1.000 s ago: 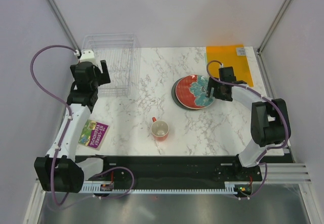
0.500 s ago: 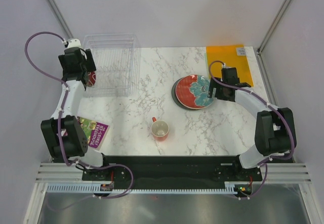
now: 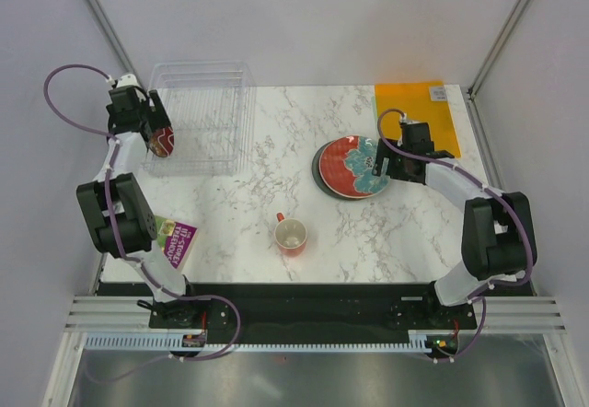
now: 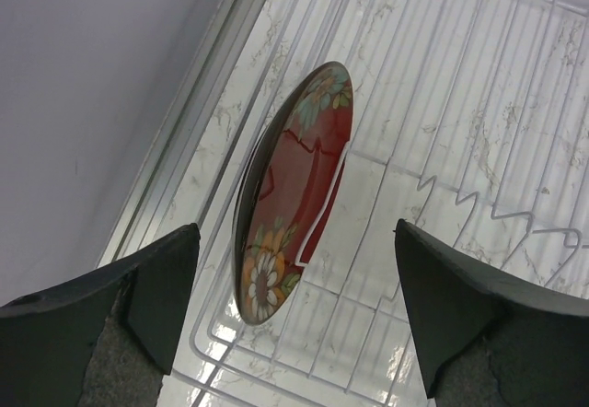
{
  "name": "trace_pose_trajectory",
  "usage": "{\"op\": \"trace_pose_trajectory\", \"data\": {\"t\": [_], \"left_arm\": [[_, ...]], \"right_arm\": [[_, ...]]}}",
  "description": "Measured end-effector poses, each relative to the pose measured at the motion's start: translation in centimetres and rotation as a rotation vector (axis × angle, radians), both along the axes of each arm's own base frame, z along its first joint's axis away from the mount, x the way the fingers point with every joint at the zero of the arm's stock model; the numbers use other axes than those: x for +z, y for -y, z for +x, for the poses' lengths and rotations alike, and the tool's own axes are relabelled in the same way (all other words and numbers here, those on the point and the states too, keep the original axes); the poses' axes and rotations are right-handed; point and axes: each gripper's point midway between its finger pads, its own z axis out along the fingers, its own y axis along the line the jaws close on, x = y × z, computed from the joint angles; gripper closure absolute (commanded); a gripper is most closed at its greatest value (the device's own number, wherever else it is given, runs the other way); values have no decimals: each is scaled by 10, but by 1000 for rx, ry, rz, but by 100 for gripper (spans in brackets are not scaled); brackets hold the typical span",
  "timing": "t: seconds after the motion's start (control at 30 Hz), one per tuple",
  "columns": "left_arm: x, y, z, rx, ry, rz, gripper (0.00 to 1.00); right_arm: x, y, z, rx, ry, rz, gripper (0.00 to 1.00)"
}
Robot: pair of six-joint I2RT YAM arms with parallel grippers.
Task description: Unload the plates from the dish rack
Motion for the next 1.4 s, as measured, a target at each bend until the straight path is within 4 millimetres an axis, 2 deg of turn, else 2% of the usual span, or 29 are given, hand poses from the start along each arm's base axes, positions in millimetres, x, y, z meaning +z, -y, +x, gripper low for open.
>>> {"op": "trace_pose_trajectory", "data": {"t": [0.2,0.3,0.33,0.43,0.5,0.57,0.6,0.63,0.73,1.07,1.3,1.4], "left_arm": [[-14,-1,13,-7,-12,-21,11],[-22,-2,18,-6,-22,-27,20],[-23,-2,19,-4,-24,-28,29],[-30,-4,20,8,-34,-29,42],[-32,-8,21,20,-36,-24,46],[-33,-13,20,33,-38,-21,58],[-33,-15,20,42,-40,-16,64],[-33,-16,19,47,-41,-15,77],[-34,-22,16,61,-59,17,98],[-37,-16,14,11,-109,90,98],[-25,-1,11,18,-140,187,98],[-11,7,7,17,-141,221,98]], "right_arm": [[-13,-4,-4,13,-33,18,7],[-13,-6,-4,19,-32,25,7],[-13,-6,-4,20,-32,27,7],[-12,-7,-4,24,-29,32,7],[-12,-8,-4,26,-29,35,8],[-12,-8,-4,26,-29,35,8],[-12,-8,-4,27,-29,36,8],[-12,-8,-4,27,-29,36,8],[-12,-9,-4,29,-30,39,8],[-13,-11,-7,37,-34,48,8],[2,-9,-10,36,-3,49,8],[11,-9,-11,34,17,49,8]]}}
